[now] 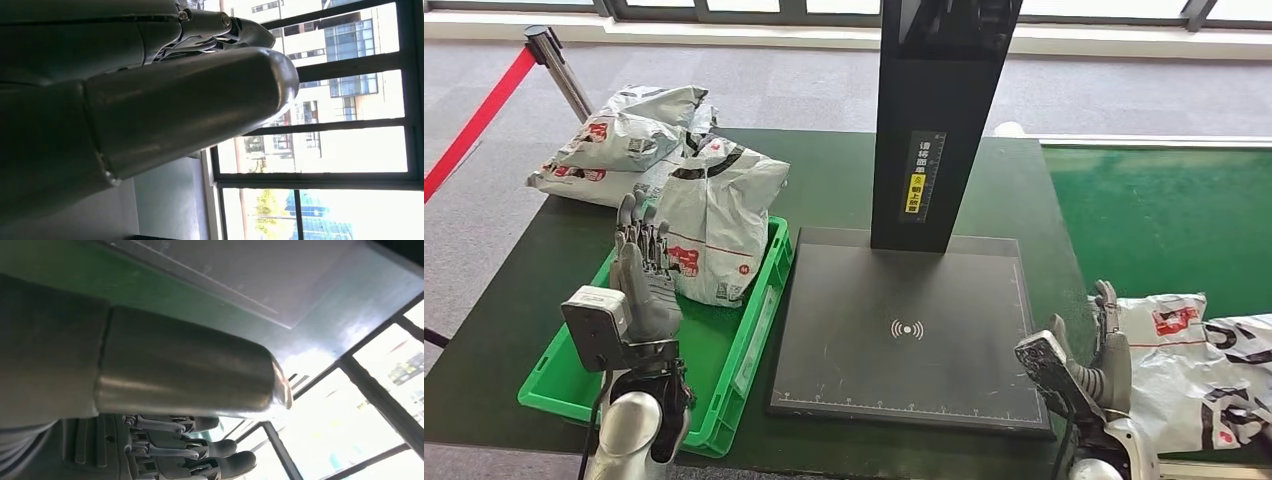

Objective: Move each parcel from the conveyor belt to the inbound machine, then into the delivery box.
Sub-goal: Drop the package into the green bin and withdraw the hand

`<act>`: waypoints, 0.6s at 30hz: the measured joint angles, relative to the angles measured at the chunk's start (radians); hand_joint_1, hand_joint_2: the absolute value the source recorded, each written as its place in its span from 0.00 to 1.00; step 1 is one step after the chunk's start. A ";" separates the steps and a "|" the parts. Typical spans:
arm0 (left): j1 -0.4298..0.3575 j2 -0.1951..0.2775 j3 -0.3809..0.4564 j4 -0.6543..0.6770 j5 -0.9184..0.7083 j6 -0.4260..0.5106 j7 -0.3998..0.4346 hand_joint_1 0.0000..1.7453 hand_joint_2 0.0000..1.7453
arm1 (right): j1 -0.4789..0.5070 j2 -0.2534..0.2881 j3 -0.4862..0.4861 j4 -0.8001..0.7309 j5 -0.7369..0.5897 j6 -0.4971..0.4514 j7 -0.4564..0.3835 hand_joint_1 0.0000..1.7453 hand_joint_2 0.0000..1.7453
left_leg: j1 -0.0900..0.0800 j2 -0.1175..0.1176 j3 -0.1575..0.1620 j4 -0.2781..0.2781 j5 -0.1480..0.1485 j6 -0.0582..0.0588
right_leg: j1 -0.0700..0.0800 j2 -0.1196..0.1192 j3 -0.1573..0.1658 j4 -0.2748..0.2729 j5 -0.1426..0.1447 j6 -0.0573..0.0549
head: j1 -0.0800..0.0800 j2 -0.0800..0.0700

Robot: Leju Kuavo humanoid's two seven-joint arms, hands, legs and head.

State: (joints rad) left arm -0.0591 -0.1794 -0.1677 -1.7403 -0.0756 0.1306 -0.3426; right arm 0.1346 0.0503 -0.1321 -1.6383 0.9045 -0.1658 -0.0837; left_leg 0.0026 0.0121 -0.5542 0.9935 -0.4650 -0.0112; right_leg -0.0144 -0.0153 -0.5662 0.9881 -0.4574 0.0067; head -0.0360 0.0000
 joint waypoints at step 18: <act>0.143 0.063 -0.076 -0.035 0.109 -0.297 -0.147 0.00 0.00 | 0.035 -0.058 -0.422 0.217 0.475 0.168 0.116 0.00 1.00 | 0.000 0.000 -0.001 0.000 -0.003 0.002 | -0.001 0.000 0.000 0.000 -0.001 0.000 | 0.000 0.000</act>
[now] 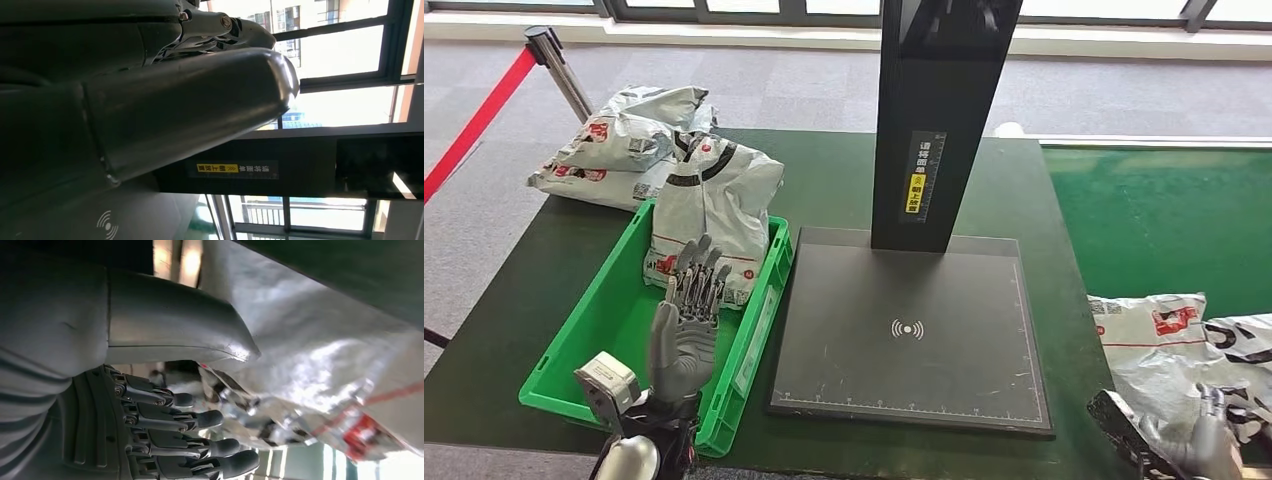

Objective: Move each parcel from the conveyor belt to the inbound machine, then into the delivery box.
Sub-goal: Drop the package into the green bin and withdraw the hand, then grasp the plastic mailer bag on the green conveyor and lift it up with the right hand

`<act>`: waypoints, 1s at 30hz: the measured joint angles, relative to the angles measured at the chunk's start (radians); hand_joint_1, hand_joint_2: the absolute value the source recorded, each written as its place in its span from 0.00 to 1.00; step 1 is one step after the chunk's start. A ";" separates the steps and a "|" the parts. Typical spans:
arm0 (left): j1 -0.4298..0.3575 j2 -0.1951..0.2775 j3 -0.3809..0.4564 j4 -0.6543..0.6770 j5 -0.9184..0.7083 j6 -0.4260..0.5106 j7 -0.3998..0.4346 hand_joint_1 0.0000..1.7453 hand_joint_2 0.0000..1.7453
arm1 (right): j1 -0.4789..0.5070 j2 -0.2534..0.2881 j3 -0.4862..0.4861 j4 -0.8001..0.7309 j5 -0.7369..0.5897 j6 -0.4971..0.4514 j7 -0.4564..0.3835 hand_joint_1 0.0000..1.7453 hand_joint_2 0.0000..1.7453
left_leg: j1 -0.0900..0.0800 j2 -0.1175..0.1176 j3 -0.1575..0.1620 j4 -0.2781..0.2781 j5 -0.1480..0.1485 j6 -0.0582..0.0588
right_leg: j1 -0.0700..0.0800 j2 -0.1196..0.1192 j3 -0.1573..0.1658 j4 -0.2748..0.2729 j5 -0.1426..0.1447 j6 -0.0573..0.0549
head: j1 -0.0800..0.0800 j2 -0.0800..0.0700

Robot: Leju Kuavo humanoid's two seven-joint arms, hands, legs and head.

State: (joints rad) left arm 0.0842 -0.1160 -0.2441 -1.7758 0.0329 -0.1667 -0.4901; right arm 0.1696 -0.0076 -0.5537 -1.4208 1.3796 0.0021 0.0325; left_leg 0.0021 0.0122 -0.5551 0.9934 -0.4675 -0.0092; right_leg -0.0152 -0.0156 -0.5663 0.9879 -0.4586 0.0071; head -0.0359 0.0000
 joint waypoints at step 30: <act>0.043 0.013 0.000 0.069 -0.042 0.016 -0.020 0.00 0.00 | -0.210 -0.119 -0.201 0.468 0.019 -0.243 -0.043 0.00 1.00 | -0.002 -0.002 -0.001 0.005 0.001 0.008 | -0.002 -0.002 0.004 -0.002 0.001 0.010 | 0.000 0.000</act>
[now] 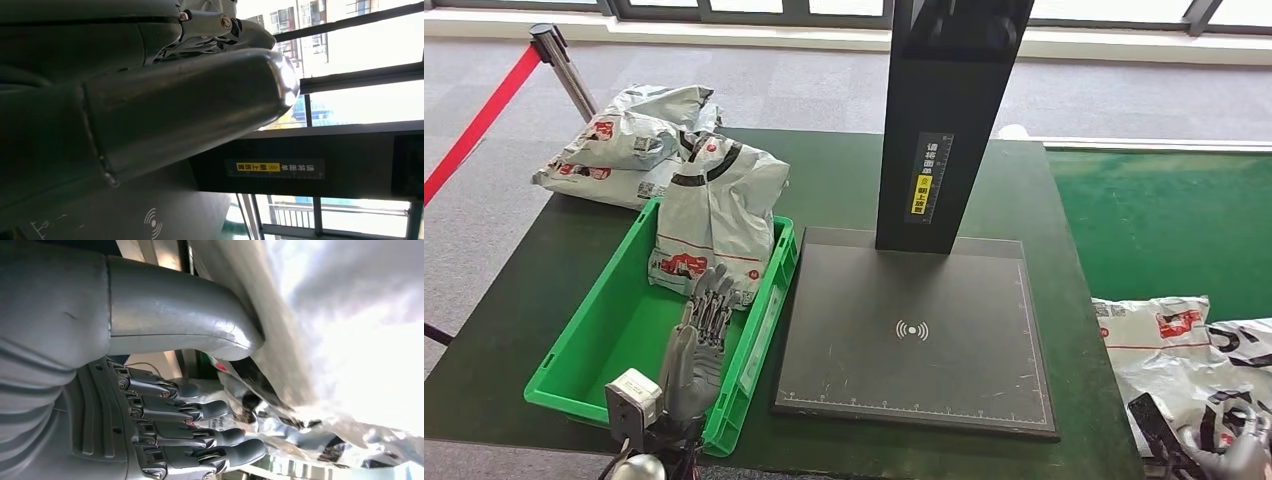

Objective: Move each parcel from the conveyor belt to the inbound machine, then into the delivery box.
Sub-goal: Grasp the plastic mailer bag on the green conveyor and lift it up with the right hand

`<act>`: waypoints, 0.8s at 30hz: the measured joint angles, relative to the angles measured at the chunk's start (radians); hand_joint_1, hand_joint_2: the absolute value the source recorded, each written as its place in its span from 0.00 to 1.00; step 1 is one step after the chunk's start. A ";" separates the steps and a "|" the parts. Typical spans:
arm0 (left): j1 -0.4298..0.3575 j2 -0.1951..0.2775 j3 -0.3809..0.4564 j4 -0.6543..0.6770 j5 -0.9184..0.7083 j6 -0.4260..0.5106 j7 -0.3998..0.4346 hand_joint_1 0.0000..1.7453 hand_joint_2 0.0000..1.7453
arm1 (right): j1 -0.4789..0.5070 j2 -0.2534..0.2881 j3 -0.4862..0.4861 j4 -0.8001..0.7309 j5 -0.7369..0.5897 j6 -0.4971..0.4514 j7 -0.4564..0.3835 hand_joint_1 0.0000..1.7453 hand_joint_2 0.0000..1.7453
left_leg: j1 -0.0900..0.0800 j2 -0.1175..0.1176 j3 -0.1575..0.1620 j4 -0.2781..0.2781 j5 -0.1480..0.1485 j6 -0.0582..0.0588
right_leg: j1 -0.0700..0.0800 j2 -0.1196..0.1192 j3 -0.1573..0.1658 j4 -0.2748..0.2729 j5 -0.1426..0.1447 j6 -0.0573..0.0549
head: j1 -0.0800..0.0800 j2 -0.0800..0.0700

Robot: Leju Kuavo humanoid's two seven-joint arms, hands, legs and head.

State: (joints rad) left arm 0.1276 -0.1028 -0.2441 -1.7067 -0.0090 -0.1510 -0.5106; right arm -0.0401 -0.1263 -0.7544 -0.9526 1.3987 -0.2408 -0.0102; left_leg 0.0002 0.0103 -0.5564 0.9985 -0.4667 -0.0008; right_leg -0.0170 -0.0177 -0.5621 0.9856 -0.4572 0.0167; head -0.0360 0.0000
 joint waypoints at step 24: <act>-0.071 0.006 0.000 -0.017 0.013 -0.033 -0.025 0.00 0.00 | 0.097 -0.139 0.289 -0.461 -0.239 0.401 0.168 0.00 1.00 | -0.001 0.000 -0.003 0.000 0.001 0.001 | -0.001 0.000 -0.003 0.000 0.000 0.001 | 0.000 0.000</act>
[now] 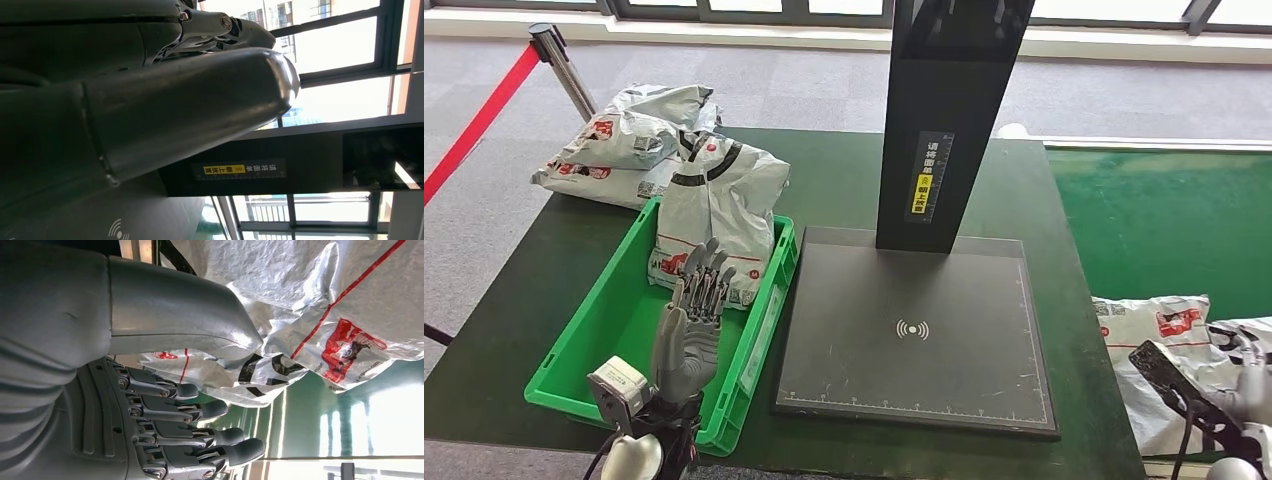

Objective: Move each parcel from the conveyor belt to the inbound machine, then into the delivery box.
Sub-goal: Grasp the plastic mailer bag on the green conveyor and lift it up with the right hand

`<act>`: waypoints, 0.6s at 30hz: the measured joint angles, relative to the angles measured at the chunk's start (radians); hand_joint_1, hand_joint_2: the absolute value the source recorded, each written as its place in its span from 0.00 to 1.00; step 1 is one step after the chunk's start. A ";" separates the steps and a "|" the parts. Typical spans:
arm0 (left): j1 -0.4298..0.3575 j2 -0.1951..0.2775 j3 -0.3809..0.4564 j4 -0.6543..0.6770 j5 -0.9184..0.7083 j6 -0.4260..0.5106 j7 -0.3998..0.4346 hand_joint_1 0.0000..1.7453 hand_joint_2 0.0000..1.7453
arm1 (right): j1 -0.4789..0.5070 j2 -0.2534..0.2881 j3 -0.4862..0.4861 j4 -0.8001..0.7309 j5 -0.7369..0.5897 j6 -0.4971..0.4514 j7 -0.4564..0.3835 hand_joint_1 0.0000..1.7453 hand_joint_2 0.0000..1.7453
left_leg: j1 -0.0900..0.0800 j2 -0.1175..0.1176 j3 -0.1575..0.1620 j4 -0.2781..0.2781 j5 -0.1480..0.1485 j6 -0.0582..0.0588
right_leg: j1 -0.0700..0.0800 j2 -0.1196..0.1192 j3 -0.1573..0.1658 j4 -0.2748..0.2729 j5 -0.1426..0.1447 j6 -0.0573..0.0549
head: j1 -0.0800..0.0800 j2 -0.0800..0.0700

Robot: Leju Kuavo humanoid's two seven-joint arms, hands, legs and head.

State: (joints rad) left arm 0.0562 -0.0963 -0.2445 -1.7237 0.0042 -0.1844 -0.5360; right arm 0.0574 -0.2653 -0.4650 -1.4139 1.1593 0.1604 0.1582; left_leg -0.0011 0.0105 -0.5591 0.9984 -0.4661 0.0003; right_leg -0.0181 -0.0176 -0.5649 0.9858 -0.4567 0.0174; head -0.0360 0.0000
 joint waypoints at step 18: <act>0.052 0.006 -0.008 0.037 0.033 -0.021 -0.041 0.00 0.00 | 0.000 -0.052 0.018 0.345 0.067 0.041 0.026 0.00 1.00 | 0.000 -0.002 0.000 0.000 -0.001 0.001 | 0.000 -0.002 0.000 0.000 -0.001 0.001 | 0.000 0.000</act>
State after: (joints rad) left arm 0.1084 -0.0908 -0.2521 -1.6870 0.0376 -0.2050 -0.5775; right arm 0.0569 -0.3169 -0.4468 -1.0686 1.2259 0.2015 0.1843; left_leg -0.0011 0.0089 -0.5590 0.9987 -0.4672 0.0009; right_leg -0.0180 -0.0195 -0.5652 0.9853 -0.4578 0.0186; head -0.0360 0.0000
